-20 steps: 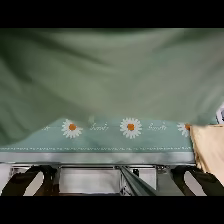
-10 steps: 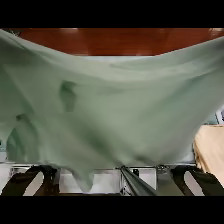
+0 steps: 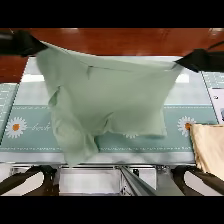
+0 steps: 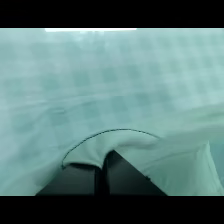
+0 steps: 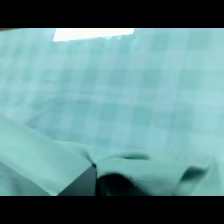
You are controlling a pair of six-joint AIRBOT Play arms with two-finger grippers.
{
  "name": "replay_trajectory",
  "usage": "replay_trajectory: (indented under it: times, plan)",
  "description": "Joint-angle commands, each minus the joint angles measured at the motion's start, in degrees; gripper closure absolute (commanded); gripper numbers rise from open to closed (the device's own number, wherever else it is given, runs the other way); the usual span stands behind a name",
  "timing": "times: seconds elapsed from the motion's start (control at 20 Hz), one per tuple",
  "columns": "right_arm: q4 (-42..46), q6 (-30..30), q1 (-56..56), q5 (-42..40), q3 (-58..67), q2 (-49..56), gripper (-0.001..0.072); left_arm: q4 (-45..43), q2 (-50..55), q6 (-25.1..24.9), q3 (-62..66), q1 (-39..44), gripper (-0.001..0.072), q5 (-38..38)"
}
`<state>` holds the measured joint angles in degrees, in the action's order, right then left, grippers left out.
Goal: Fold the shirts.
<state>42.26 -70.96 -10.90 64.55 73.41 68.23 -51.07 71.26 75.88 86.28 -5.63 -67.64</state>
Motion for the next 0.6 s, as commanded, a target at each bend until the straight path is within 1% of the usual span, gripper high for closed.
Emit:
replay_trajectory:
  times: [0.0,0.1,0.2,0.25,0.3,0.35,0.4,0.45,0.55]
  plan:
    - [-10.54,2.36,0.04,-7.26,3.61,16.02,0.0695,1.01,9.97,-0.13,-0.55,1.16,0.0672,8.76]
    - [-12.92,1.18,0.07,-7.37,9.75,24.15,0.0695,4.33,13.53,1.20,-0.55,1.84,0.0672,12.00]
    - [-14.84,-2.16,0.02,-6.21,15.65,30.71,0.0693,8.04,16.00,1.86,-0.55,2.45,0.0662,13.35]
    - [-15.89,-3.52,0.00,-5.44,18.27,33.27,0.0561,8.68,16.85,1.84,-0.55,2.67,0.0493,13.44]
    - [-16.96,-4.35,-0.28,-4.74,20.11,34.80,0.0224,8.66,17.29,1.90,-0.55,2.75,0.0169,12.92]
    - [-16.90,-4.37,-0.74,-3.63,21.66,35.50,0.0082,8.48,17.42,2.23,-0.55,2.51,0.0003,11.43]
    - [-16.48,-4.35,-1.68,-2.16,22.60,35.45,0.0082,8.17,17.31,2.21,-0.37,1.44,0.0003,8.37]
    - [-16.22,-4.37,-3.48,0.66,23.37,35.06,0.0082,7.72,17.27,2.23,0.28,-0.50,0.0003,3.30]
    - [-15.02,-4.22,-8.20,9.64,23.74,33.77,0.0083,4.66,17.11,2.43,0.61,-5.46,0.0004,-8.81]
